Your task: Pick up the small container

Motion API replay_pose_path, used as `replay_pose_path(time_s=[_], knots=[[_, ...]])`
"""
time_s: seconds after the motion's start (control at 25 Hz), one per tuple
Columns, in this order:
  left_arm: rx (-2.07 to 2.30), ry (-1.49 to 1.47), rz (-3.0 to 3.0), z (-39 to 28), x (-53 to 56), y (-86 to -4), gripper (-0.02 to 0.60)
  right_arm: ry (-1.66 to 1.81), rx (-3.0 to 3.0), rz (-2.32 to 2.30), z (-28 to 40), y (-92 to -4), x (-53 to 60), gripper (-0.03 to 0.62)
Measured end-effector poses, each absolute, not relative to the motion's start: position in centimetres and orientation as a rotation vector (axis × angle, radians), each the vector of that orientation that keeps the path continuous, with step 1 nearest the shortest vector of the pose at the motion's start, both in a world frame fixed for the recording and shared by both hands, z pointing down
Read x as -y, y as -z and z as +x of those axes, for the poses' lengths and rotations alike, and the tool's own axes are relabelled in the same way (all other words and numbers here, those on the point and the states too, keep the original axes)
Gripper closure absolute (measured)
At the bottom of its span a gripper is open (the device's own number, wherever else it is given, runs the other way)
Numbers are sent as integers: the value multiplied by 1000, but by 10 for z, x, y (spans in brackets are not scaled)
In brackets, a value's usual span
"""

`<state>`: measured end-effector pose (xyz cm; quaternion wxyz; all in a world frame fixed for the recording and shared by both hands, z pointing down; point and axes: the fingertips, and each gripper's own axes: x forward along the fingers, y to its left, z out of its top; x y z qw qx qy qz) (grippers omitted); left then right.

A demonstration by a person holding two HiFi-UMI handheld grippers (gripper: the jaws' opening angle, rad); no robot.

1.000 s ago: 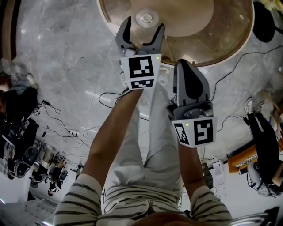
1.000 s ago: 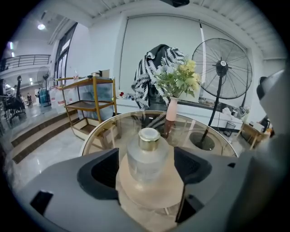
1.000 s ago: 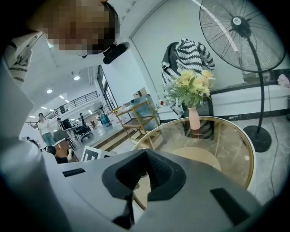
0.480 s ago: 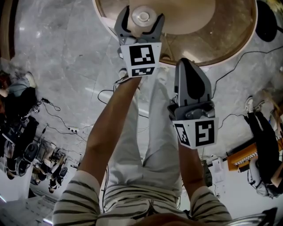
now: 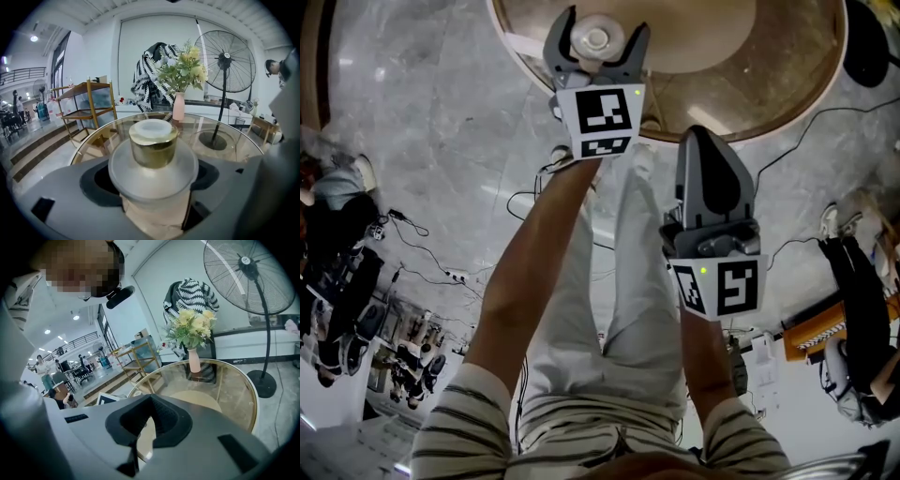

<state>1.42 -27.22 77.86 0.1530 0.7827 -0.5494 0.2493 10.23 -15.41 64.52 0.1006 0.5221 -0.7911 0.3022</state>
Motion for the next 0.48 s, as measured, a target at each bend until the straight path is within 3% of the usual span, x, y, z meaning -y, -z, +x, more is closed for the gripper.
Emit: replay_pose_path(time_s=[0.2, 0.48], knots=[[1579, -741, 2240, 13, 274, -780, 254, -899, 2331, 1553, 104, -645, 157, 584], [1581, -750, 2241, 16, 272, -783, 252, -894, 2335, 1550, 108, -647, 154, 584]])
